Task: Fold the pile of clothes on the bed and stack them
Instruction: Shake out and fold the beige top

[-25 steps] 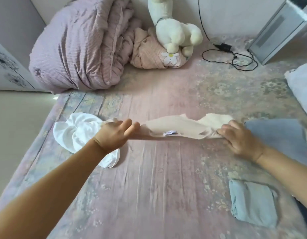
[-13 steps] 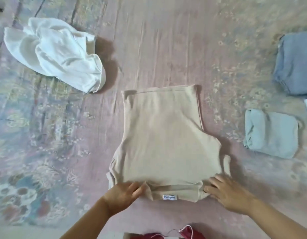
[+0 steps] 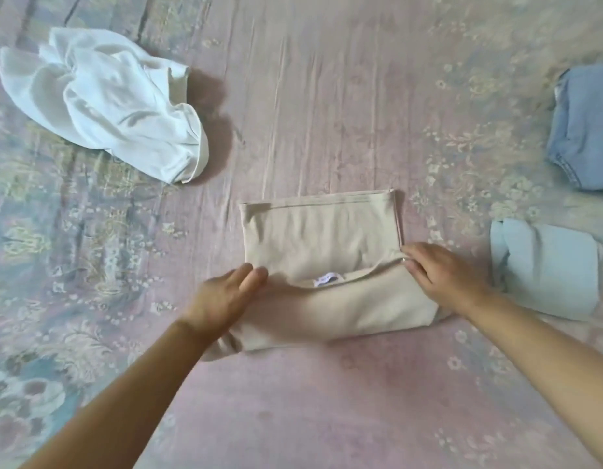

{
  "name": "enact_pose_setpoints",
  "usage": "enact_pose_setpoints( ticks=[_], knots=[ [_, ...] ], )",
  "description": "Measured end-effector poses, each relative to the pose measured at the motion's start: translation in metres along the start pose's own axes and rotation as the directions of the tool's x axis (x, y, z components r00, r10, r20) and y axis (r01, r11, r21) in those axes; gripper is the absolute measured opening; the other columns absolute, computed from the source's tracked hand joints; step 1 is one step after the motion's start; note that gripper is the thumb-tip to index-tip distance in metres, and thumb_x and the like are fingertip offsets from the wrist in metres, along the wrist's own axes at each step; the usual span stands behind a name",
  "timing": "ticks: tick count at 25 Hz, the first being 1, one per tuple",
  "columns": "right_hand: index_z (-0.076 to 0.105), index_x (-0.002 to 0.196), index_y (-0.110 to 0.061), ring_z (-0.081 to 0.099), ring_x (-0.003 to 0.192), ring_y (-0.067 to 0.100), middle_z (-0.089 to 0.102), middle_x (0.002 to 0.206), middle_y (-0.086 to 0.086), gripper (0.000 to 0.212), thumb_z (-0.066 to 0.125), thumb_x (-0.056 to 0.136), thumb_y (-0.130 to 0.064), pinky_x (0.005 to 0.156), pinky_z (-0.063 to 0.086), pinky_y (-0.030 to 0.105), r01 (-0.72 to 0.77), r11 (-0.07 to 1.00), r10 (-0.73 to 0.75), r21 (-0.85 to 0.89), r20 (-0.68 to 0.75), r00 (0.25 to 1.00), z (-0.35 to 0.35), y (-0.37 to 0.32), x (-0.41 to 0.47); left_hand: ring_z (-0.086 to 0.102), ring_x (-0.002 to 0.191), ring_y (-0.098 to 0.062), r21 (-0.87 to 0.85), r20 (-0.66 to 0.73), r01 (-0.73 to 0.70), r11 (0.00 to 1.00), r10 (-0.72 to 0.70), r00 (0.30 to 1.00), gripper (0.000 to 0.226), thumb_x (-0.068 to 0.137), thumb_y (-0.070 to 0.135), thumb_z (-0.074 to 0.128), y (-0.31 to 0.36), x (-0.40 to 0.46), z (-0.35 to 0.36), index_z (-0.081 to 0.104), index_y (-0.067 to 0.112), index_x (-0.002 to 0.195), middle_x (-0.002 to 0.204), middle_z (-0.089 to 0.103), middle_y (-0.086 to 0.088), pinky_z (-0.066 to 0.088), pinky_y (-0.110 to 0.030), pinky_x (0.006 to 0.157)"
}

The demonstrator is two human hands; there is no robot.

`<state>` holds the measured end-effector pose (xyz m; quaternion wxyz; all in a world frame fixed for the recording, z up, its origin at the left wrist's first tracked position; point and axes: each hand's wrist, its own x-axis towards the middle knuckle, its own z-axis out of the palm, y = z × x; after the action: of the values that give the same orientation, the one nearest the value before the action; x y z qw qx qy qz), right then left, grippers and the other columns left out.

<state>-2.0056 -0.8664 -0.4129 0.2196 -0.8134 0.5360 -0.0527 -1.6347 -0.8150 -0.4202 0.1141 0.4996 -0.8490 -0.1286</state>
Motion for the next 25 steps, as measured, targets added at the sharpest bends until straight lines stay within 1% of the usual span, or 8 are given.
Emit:
enact_pose_setpoints(
  ticks=[3,6,9,11,15,18,22,25],
  knots=[
    [0.056,0.11,-0.003,0.059,0.096,0.035,0.061,0.108,0.019,0.021,0.048,0.098,-0.019,0.074,0.041,0.039,-0.237,0.97,0.24,0.054,-0.046,0.97,-0.005,0.009,0.079,0.054,0.076,-0.027,-0.293,-0.063,0.553,0.78,-0.593,0.803,0.015,0.096,0.012,0.047,-0.025,0.067,0.002,0.056,0.007,0.108,0.092,0.051,-0.007,0.047,-0.04,0.068],
    [0.052,0.11,-0.005,0.058,0.096,0.039,0.06,0.108,0.021,0.021,0.043,0.1,-0.022,0.074,0.042,0.039,-0.338,0.941,0.338,-0.015,0.029,0.941,0.015,0.023,0.123,0.048,0.082,-0.023,-0.332,-0.012,0.713,0.618,-0.758,0.652,0.017,0.099,0.016,0.043,-0.043,0.1,0.023,0.055,0.01,0.109,0.099,0.048,-0.004,0.036,-0.035,0.071],
    [0.049,0.108,-0.007,0.058,0.085,0.044,0.058,0.099,0.025,0.02,0.045,0.091,-0.017,0.069,0.051,0.05,-0.248,0.934,0.191,-0.256,-0.228,0.955,0.033,0.026,0.134,0.056,0.088,-0.035,-0.02,-0.11,0.654,0.757,-0.651,0.751,0.022,0.099,0.021,0.038,-0.056,0.109,0.037,0.047,0.012,0.117,0.11,0.054,-0.014,0.042,-0.043,0.069],
    [0.047,0.121,-0.01,0.05,0.1,0.04,0.052,0.114,0.022,0.038,0.042,0.085,-0.021,0.078,0.049,0.051,-0.213,0.893,0.065,-0.397,-0.354,0.933,0.046,0.016,0.125,0.054,0.103,-0.042,0.137,-0.294,0.554,0.821,-0.5,0.814,0.035,0.094,0.021,0.038,-0.05,0.102,0.051,0.043,0.008,0.126,0.12,0.055,-0.024,0.045,-0.052,0.082],
    [0.016,0.151,-0.009,0.021,0.142,0.032,0.019,0.156,0.013,0.077,0.041,0.09,-0.049,0.114,0.02,0.047,0.279,0.885,-0.325,-0.372,-0.066,0.943,0.098,-0.022,0.034,0.029,0.139,-0.035,0.112,-0.124,0.147,0.983,-0.133,0.983,0.062,0.096,0.046,0.037,0.023,0.025,0.082,0.035,0.006,0.144,0.148,0.036,-0.02,0.025,-0.052,0.111],
    [0.016,0.15,-0.006,0.012,0.146,0.026,0.025,0.155,0.012,0.088,0.031,0.087,-0.065,0.115,0.017,0.043,0.402,0.819,-0.345,-0.409,0.208,0.915,0.101,0.002,-0.001,0.027,0.143,-0.027,0.107,0.151,0.031,0.994,-0.047,0.987,0.078,0.088,0.064,0.043,0.009,-0.011,0.089,0.04,0.009,0.144,0.153,0.032,-0.011,0.027,-0.054,0.109],
    [0.014,0.149,-0.003,0.015,0.145,0.026,0.021,0.156,0.012,0.074,0.036,0.089,-0.04,0.116,0.013,0.04,0.374,0.835,-0.286,-0.404,0.262,0.922,0.076,0.041,0.01,0.029,0.142,-0.027,0.102,0.133,-0.077,0.992,0.063,0.989,0.053,0.092,0.014,0.04,-0.025,-0.018,0.077,0.035,0.002,0.143,0.15,0.036,-0.014,0.027,-0.048,0.111],
    [0.032,0.137,0.008,0.048,0.128,0.036,0.047,0.139,0.023,0.044,0.017,0.097,-0.004,0.111,0.016,0.045,0.517,0.718,-0.457,-0.465,0.245,0.855,0.072,0.055,0.005,0.046,0.13,-0.037,0.134,0.101,-0.216,0.967,0.204,0.974,0.048,0.086,-0.01,0.032,-0.032,-0.025,0.064,0.038,-0.007,0.134,0.139,0.047,-0.023,0.041,-0.049,0.104]
  ],
)
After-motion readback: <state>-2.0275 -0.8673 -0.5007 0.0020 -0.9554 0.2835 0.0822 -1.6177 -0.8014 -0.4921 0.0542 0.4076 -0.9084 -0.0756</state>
